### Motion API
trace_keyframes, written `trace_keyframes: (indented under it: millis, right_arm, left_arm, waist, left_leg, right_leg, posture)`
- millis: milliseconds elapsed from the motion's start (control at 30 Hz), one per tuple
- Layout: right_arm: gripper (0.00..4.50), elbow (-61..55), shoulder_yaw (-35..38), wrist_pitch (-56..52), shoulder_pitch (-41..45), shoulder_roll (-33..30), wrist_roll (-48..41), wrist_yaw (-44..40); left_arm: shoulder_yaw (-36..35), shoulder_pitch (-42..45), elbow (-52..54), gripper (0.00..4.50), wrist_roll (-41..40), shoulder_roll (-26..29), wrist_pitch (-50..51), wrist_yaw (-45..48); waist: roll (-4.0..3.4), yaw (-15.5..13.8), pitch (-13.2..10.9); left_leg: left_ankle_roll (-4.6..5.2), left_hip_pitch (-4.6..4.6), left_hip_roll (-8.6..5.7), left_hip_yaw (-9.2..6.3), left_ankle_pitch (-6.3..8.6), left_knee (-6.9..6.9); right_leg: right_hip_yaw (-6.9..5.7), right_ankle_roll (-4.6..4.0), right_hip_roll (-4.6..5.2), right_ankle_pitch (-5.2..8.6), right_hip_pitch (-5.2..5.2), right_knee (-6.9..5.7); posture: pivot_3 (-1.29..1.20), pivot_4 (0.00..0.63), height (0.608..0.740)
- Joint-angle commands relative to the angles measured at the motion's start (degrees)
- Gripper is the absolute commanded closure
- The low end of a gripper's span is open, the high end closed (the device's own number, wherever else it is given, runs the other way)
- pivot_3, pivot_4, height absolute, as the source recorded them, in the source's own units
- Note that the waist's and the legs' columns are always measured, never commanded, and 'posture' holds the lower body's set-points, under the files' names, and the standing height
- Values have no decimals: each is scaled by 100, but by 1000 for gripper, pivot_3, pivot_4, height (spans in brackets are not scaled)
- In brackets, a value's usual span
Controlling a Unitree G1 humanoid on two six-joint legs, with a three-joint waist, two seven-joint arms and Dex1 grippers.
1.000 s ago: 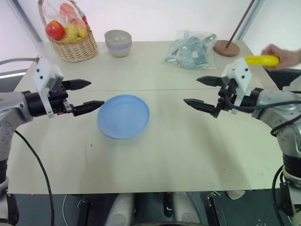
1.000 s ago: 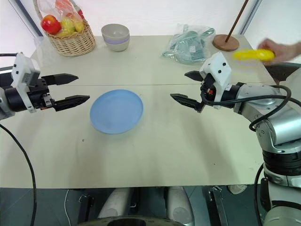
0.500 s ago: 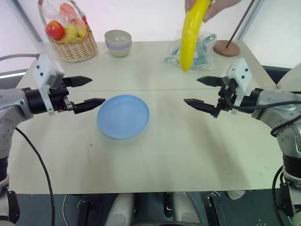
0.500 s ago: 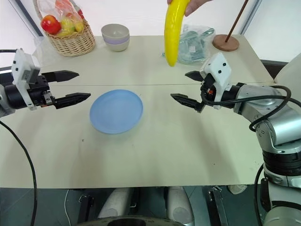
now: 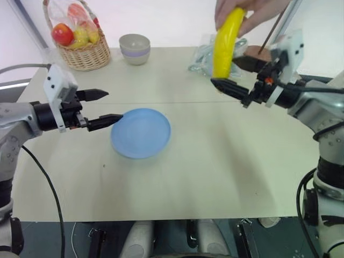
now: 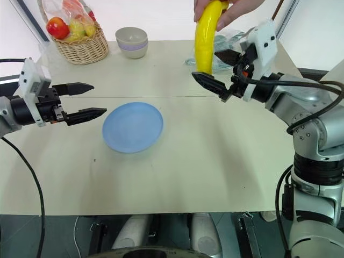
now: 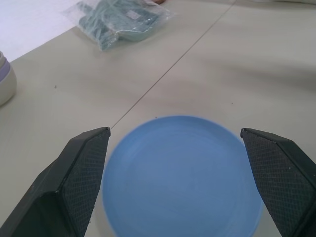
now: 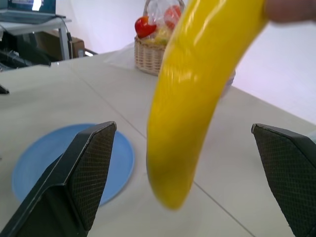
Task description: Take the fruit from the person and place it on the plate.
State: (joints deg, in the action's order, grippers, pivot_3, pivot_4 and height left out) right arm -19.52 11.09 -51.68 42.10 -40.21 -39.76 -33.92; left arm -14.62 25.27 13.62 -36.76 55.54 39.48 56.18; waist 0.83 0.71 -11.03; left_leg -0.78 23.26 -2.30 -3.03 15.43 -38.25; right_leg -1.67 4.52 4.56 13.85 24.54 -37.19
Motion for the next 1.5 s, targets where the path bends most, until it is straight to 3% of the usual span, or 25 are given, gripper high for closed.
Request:
trace_keyframes:
  millis: [33, 400, 500, 667, 700, 1267, 1500]
  right_arm:
    - [0, -117, 28, -50, 276, 197, -113, 249]
    - [0, 147, -254, 83, 665, 640, 104, 572]
    - [856, 214, -271, 128, 687, 641, 168, 573]
    - [3374, 237, -257, 159, 658, 541, 254, 516]
    - [3521, 237, -242, 154, 647, 513, 270, 496]
    - [3521, -154, -232, -104, 455, 245, 76, 213]
    - [3521, -155, -765, 67, 328, 189, -38, -638]
  left_arm:
    - [-57, 143, 37, 84, 13, 8, -110, -15]
    - [-78, 124, 70, 84, 15, -26, -118, -74]
    - [-94, 112, 77, 0, 12, -21, -115, -90]
    - [-99, 107, 78, 0, 8, -18, -119, -106]
    - [-96, 109, 77, 0, 7, -17, -121, -108]
    - [-41, 201, -47, 0, 26, 5, -161, -26]
    - [-326, -142, -15, 0, 28, 224, -50, 38]
  waist:
    - [0, 0, 0]
    - [0, 4, 0]
    - [0, 4, 0]
    - [0, 4, 0]
    - [0, 4, 0]
    - [0, 5, 0]
    - [-1, 32, 0]
  left_leg:
    - [0, 0, 0, 0, 0, 0]
    - [0, 0, 0, 1, 0, 1]
    - [0, 0, -1, 1, 0, 1]
    - [0, 0, -1, 1, 0, 1]
    - [0, 0, -1, 1, 0, 1]
    - [0, 0, -1, 1, 0, 3]
    - [0, -1, 0, 1, 0, 4]
  right_leg:
    - [0, 0, 0, 0, 0, 0]
    - [0, 0, -2, 0, 1, -1]
    - [0, 0, -3, 0, 1, -1]
    - [0, 0, -3, 0, 1, 0]
    - [0, 0, -3, 0, 1, -1]
    - [-1, 0, -4, 0, 2, -1]
    - [0, 0, -3, 0, 2, 1]
  posture:
    - [0, 150, 740]
    - [0, 150, 740]
    - [0, 150, 740]
    - [0, 150, 740]
    - [0, 150, 740]
    - [0, 150, 740]
    - [0, 150, 740]
